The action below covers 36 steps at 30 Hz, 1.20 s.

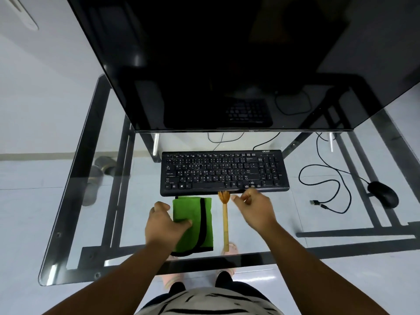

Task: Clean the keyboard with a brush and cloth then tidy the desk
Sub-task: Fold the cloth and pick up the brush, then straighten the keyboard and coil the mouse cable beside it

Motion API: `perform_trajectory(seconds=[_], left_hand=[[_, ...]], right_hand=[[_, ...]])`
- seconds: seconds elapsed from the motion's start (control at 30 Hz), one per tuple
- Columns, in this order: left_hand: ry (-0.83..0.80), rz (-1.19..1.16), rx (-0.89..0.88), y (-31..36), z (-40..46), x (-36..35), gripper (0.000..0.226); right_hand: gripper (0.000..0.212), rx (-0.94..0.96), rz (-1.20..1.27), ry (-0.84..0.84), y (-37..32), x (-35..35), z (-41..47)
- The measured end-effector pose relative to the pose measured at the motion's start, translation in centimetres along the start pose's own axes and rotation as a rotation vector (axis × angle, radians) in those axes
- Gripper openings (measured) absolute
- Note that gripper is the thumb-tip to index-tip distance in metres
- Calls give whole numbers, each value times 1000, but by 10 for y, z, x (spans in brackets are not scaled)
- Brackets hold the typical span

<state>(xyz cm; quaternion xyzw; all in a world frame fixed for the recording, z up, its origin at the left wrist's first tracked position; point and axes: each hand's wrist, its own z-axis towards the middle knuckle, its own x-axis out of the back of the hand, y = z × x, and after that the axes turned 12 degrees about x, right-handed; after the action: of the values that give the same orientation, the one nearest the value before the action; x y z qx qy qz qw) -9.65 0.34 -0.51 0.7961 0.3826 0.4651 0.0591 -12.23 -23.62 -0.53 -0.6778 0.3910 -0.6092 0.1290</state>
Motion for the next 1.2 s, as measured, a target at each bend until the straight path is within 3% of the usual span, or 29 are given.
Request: perform_trajectory(seconds=[0.17,0.3,0.4,0.47,0.53,0.6,0.83,1.2], left_hand=[[195,-201,27,27,28,13,57],[185,-245,109,55,55,21,67],[77,-223,205,69,68,24,71],[37,-170,231,74,70,24,59],[18,-176,210,76,69,21,31],[14,-216,209,78,67,17,21],[-35,-312,292,96,71,22,34],[-34,-425,214,130,92,30,11]], right_hand=[[17,-48,58,245,7,44,46],[28,-123,71,300,17,69,79],[48,-223,-10,261,32,78,96],[58,-338,-42,193,39,83,100],[52,-399,-42,141,45,88,102],[35,-363,-14,96,48,92,102],[30,-289,122,146,48,101,107],[30,-269,289,161,39,113,148]])
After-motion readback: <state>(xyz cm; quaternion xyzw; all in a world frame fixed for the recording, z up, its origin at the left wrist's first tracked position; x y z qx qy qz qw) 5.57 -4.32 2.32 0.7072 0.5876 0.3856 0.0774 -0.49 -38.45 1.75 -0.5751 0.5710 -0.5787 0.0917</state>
